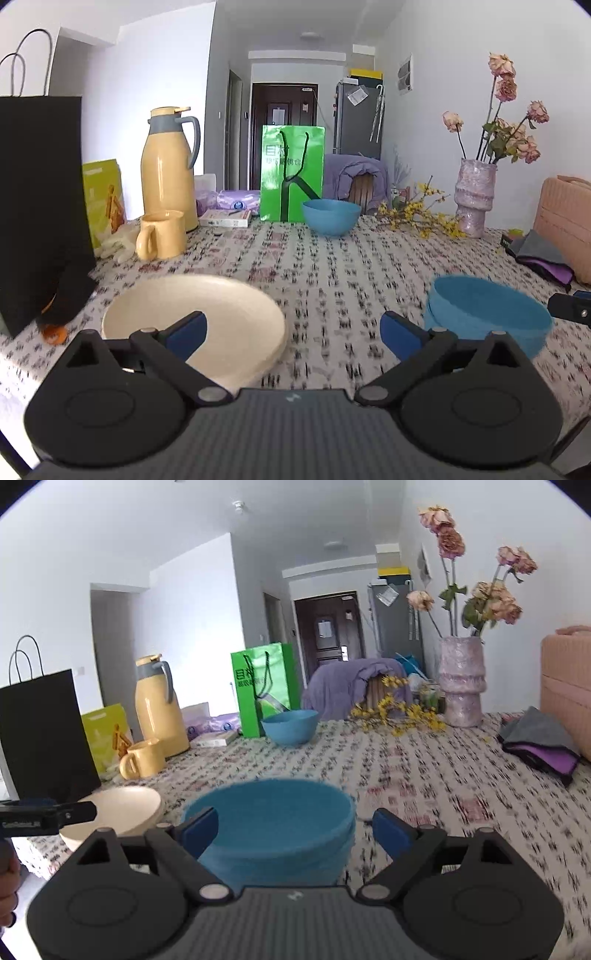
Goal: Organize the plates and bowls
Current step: 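Grasp a blue bowl rim with the left gripper while the right grasps another, then carry both held blue bowls toward the nested blue bowl pairs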
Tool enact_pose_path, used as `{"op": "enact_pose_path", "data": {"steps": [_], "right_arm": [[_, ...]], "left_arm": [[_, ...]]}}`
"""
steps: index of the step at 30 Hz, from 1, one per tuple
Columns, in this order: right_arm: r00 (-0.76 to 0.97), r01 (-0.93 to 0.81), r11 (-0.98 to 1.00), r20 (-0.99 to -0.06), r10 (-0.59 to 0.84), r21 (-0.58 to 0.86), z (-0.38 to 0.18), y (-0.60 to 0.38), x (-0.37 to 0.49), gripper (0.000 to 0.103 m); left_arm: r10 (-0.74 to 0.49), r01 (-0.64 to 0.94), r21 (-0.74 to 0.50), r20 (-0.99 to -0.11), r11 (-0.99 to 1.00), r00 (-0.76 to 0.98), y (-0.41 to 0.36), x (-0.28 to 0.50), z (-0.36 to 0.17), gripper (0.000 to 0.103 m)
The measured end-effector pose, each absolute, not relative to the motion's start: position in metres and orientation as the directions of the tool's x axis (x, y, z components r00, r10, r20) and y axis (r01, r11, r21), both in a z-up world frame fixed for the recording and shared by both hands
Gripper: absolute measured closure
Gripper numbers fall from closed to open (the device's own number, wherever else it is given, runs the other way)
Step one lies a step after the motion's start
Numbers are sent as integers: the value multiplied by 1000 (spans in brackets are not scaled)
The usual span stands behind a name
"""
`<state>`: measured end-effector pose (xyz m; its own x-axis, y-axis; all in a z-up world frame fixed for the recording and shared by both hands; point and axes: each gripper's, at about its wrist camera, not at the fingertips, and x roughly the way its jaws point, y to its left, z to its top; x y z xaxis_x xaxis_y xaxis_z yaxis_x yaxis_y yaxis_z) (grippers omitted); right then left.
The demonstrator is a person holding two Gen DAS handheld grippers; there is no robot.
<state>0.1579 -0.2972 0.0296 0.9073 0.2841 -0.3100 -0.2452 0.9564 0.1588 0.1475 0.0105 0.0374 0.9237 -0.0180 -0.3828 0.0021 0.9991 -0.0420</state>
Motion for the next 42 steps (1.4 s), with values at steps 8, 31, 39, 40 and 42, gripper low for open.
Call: {"op": "enact_pose_path", "data": {"steps": [8,31,39,40,42], "right_arm": [[871,-308,941,-356,337,138,93,-303,266,12],[511,-189,931,-779,364,311,48,-264,753,51],[486,-178,910,-771,412,374,10,-237,780,84],[488,-176,915,-775,401,362,9,-234,781,85],[480,-181,923,-789,383,339,13,-229,779,86]], "left_arm": [[-51,12,-90,-445,996,894,28,259,80,1],[-319,68,-358,-708,931,631,34,689,31,42],[-315,35,-382,-704,924,637,28,713,8,87],[-319,29,-391,-703,920,636,30,713,7,87],[-323,10,-407,-710,914,626,33,711,9,88]]}}
